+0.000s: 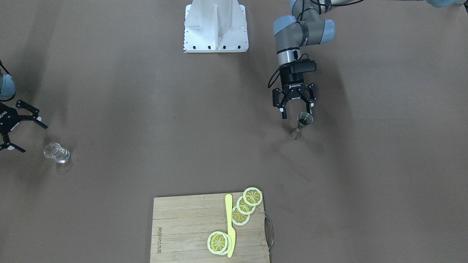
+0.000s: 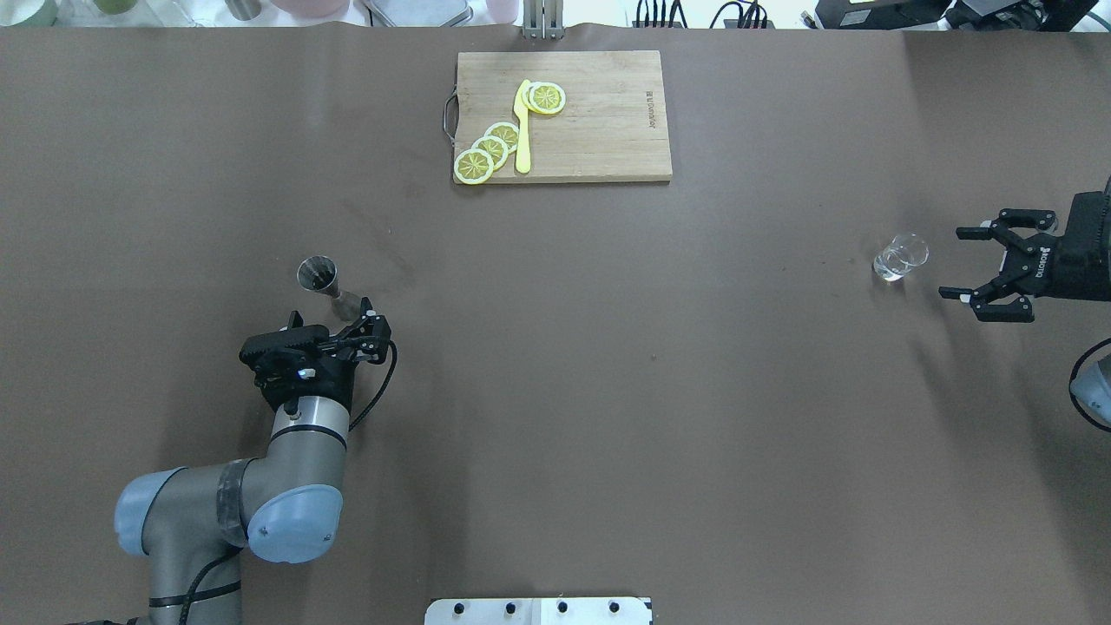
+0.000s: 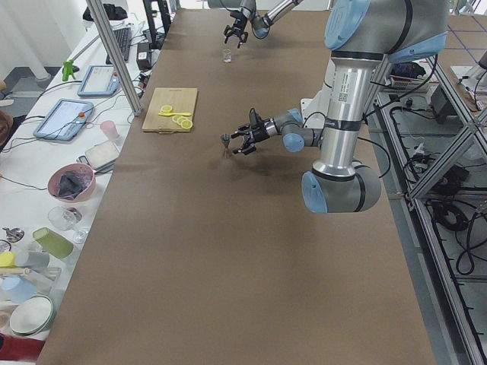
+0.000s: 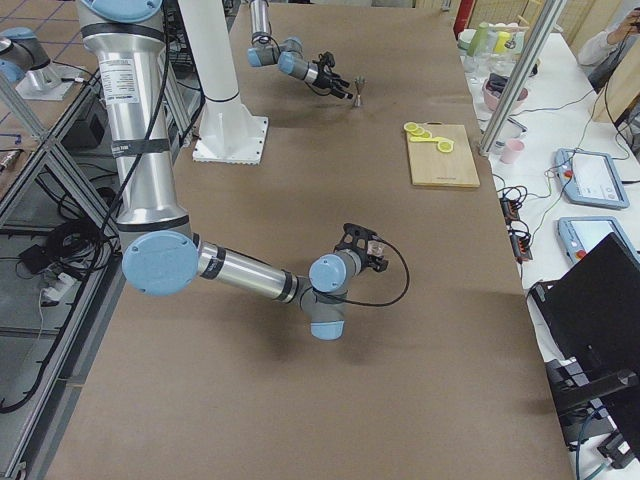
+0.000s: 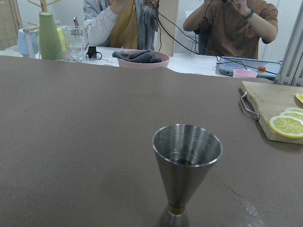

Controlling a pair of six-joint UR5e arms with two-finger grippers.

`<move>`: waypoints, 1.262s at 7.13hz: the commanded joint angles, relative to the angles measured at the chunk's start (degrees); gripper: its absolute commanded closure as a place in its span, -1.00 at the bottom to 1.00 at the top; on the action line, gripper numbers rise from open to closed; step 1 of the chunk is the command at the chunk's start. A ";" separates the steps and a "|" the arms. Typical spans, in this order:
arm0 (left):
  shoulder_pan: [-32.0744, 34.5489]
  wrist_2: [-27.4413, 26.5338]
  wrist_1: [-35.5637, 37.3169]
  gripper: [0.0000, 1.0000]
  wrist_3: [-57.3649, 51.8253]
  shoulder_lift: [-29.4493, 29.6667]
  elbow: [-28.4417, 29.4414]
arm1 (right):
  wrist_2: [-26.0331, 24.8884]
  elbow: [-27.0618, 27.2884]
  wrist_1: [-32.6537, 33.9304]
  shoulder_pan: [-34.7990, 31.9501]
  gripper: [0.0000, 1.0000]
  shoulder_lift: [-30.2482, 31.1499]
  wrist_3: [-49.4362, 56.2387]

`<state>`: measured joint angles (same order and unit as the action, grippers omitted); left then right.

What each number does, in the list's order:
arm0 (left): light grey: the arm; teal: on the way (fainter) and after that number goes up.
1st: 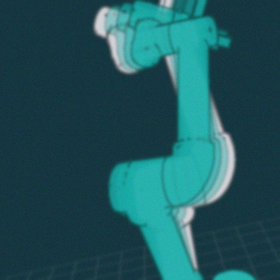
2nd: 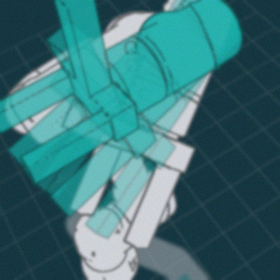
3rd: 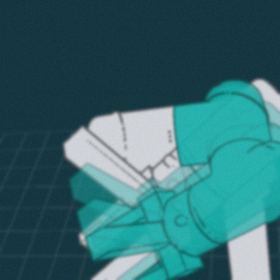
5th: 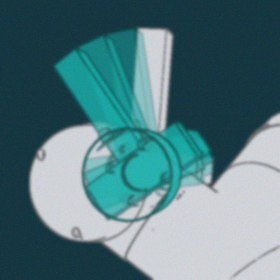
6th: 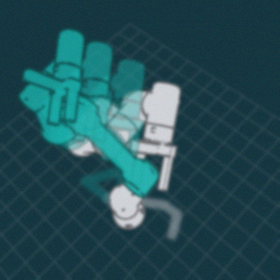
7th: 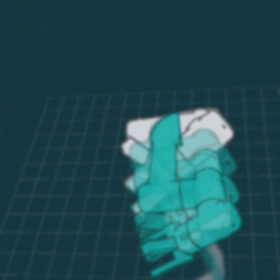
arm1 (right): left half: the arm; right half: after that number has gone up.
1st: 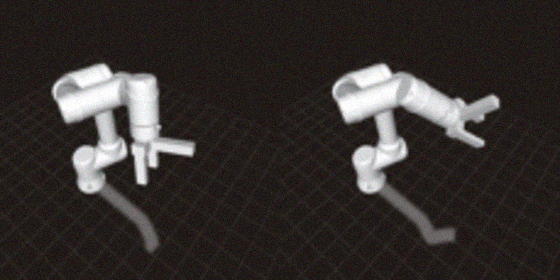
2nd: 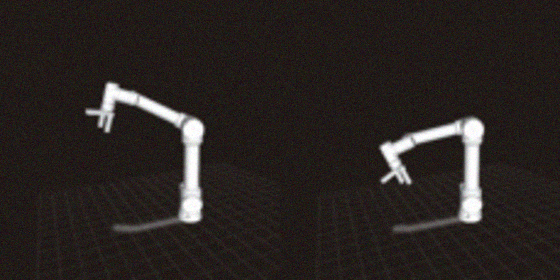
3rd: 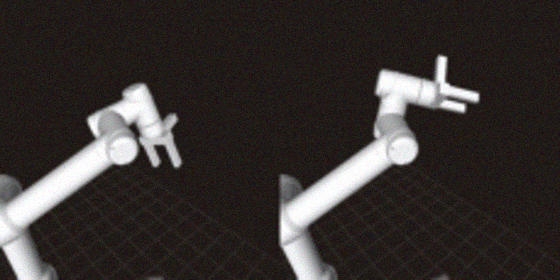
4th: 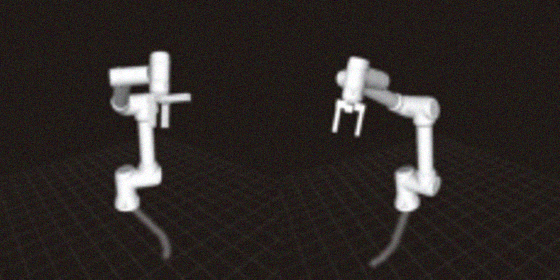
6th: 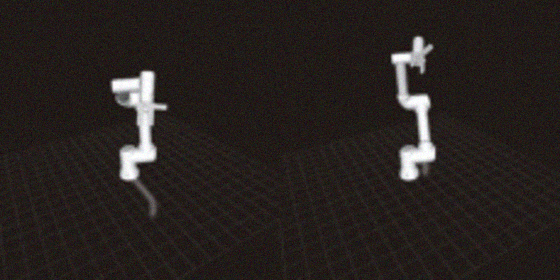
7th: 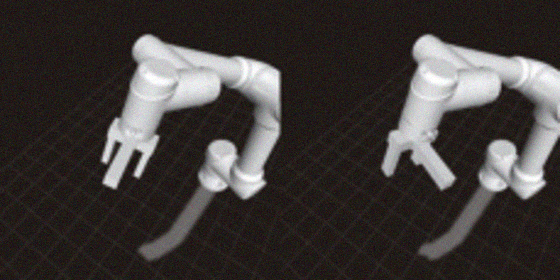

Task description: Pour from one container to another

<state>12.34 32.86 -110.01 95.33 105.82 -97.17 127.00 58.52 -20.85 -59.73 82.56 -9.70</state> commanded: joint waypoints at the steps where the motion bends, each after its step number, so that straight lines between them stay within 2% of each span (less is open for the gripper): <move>1: 1.02 -2.70 -0.03 -0.93 0.12 0.62 1.28 | -0.96 -2.87 0.02 1.02 -0.93 -2.56 -0.14; 3: 1.02 -6.57 0.24 -0.93 0.21 0.88 2.50 | -1.58 -4.99 0.02 1.72 -0.93 -3.97 -0.23; 6: 0.41 -7.36 0.49 -0.93 1.26 3.34 6.55 | -1.67 -6.84 0.11 2.16 -0.91 -5.03 -0.41; 9: 0.05 -10.00 0.85 -0.93 2.67 3.69 7.96 | -1.75 -8.07 0.11 2.69 -0.89 -6.44 -1.72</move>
<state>12.45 23.63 -109.29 97.79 109.45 -89.85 125.26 51.06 -20.74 -57.21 76.76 -10.98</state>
